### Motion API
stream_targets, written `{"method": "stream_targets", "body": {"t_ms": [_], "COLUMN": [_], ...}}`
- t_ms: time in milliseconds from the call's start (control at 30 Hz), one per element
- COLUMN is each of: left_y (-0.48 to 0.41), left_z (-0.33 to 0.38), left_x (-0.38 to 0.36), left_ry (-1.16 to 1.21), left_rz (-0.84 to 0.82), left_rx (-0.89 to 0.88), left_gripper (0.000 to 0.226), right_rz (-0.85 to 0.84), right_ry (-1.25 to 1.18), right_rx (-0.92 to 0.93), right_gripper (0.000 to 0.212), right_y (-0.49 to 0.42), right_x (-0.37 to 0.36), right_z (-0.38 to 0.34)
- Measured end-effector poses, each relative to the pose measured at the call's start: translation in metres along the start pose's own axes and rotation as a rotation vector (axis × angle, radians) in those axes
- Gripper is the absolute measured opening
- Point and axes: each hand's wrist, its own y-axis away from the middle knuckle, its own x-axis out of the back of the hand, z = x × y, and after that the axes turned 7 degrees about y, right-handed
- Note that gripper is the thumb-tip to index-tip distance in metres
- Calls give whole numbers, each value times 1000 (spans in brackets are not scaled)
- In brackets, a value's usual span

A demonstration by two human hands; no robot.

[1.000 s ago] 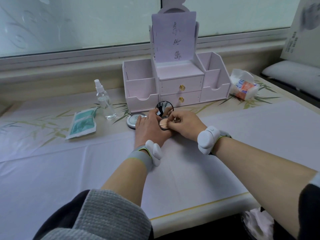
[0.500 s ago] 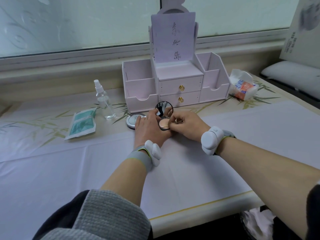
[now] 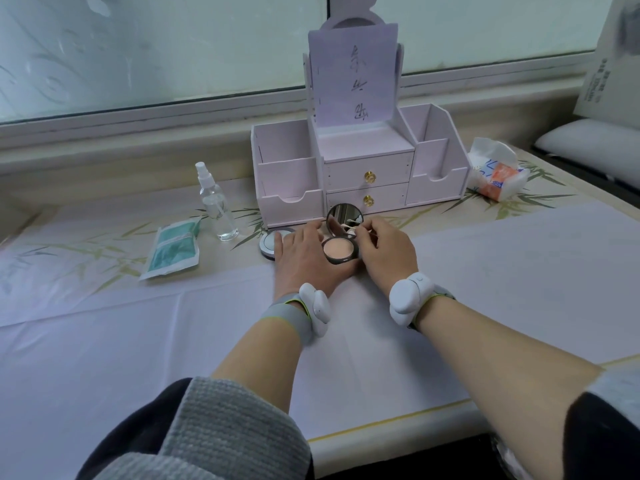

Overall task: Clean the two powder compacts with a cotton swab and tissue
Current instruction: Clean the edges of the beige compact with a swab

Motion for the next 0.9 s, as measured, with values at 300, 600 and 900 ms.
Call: {"method": "stream_targets", "body": {"t_ms": [300, 600, 900], "left_y": [-1, 5, 5], "left_z": [0, 5, 6], "left_x": [0, 2, 3], "left_ry": [53, 131, 137], "left_rz": [-15, 6, -10], "left_rx": [-6, -12, -22], "left_gripper": [81, 79, 80], "right_rz": [12, 16, -5], "right_ry": [70, 65, 76], "right_rx": [78, 99, 92], "right_gripper": [10, 13, 14], "right_y": [2, 3, 3], "right_x": [-4, -4, -2], "right_z": [-3, 0, 0]}}
